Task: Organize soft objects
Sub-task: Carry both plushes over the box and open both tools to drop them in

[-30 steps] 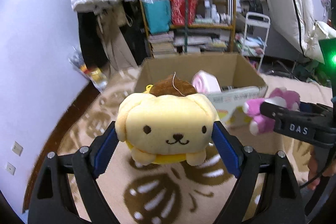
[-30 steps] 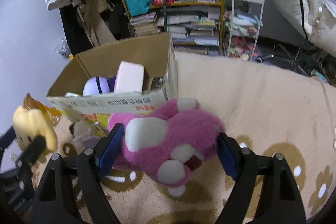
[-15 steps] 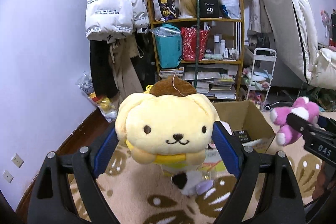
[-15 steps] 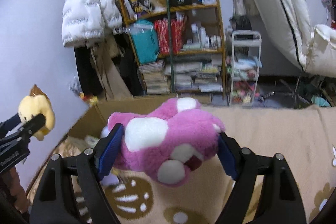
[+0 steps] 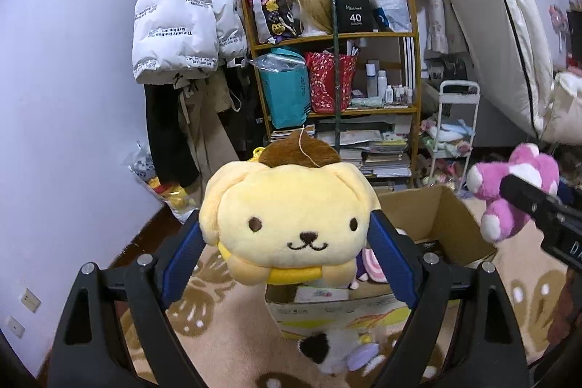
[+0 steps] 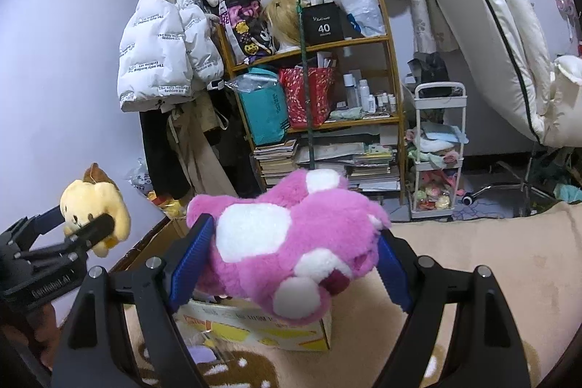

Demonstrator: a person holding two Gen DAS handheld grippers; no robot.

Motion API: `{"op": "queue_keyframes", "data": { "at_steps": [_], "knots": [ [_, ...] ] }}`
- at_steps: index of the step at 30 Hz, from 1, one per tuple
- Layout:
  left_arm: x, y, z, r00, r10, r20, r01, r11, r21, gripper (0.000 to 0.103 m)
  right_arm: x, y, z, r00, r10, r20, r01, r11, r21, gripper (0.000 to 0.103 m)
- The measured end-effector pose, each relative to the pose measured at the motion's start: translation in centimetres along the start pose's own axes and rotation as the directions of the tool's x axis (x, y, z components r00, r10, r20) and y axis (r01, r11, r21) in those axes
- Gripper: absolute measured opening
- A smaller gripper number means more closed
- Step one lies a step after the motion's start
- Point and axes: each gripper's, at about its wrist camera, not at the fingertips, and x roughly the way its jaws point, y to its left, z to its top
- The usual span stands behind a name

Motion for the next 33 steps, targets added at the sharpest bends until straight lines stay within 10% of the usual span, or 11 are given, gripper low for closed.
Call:
{"op": "queue_keyframes", "data": {
  "at_steps": [33],
  "knots": [
    [5.7,-1.7,-2.8,0.975,-0.128,-0.183,0.125,0.992,-0.029,0.09,4.8,-1.2,-2.0,0.993,0.075,-0.088,-0.07,0.996,0.063,0.09]
  ]
}}
